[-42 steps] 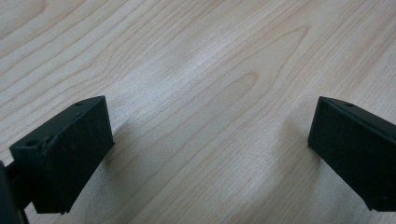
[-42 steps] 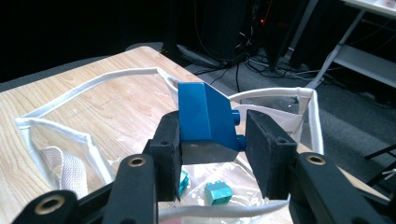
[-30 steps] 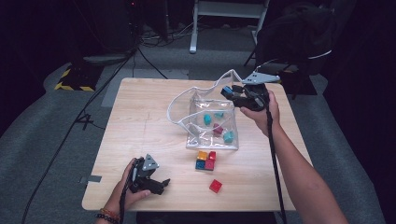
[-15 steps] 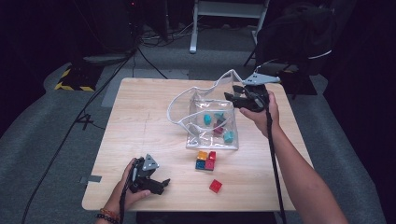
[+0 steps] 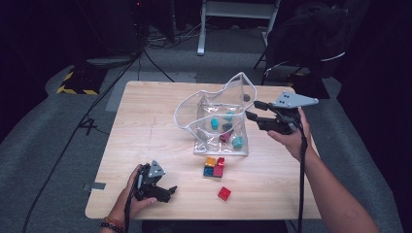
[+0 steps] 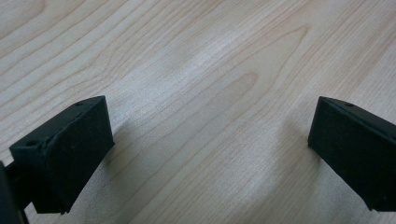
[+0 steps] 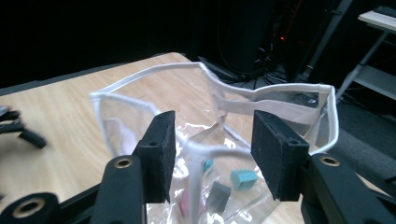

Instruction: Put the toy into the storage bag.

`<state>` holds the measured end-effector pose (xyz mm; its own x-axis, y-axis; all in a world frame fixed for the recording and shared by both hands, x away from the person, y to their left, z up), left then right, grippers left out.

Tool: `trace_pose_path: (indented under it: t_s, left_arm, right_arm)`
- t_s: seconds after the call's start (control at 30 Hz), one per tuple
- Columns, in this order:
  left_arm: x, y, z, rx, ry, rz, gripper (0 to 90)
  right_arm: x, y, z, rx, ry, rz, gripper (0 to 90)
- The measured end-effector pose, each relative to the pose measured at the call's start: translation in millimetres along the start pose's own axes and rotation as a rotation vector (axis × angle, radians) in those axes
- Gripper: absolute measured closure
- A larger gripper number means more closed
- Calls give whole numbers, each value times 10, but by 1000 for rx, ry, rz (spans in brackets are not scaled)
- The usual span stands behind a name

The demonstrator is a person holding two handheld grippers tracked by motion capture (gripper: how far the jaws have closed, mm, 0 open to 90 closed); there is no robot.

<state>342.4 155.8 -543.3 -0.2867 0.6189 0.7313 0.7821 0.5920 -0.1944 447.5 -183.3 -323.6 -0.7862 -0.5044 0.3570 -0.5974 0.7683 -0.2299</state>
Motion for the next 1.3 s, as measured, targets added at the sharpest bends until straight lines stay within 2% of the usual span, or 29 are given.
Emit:
trace_pose_path:
  t_s: [0.17,0.27,0.37,0.57,0.7,0.97,1.17,1.3]
  left_arm:
    - [0,0,0,0,0,0,2]
    - [0,0,0,0,0,0,2]
    - [0,0,0,0,0,0,2]
    - [0,0,0,0,0,0,2]
    - [-3,1,-4,2,-1,-2,2]
    - [-3,1,-5,3,-1,-2,2]
    - [-4,1,-5,3,-1,-2,2]
    - [-4,1,-5,3,-1,-2,2]
  right_arm:
    - [166,64,165,27,-9,-22,509]
    - [239,123,282,25,-13,-47,513]
    - [280,200,420,34,-7,-67,510]
    - [309,372,731,20,20,-130,510]
    - [217,545,990,37,61,-179,525]
    - [-90,952,1423,111,156,-291,563]
    - [-307,1119,1591,141,206,-347,535]
    - [-418,1158,1634,146,229,-351,507]
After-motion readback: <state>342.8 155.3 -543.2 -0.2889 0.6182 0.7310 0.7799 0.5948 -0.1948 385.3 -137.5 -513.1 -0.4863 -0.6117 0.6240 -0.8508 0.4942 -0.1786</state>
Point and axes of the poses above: each handheld gripper's, and its own axes: x roughly backward along the jaws, z roughly out of its underside, y roughly to its left, the point moved 5 cm from there along -x, roughly forward along the jaws, and after that the axes turned 13 degrees about z, right-handed, at the moved point
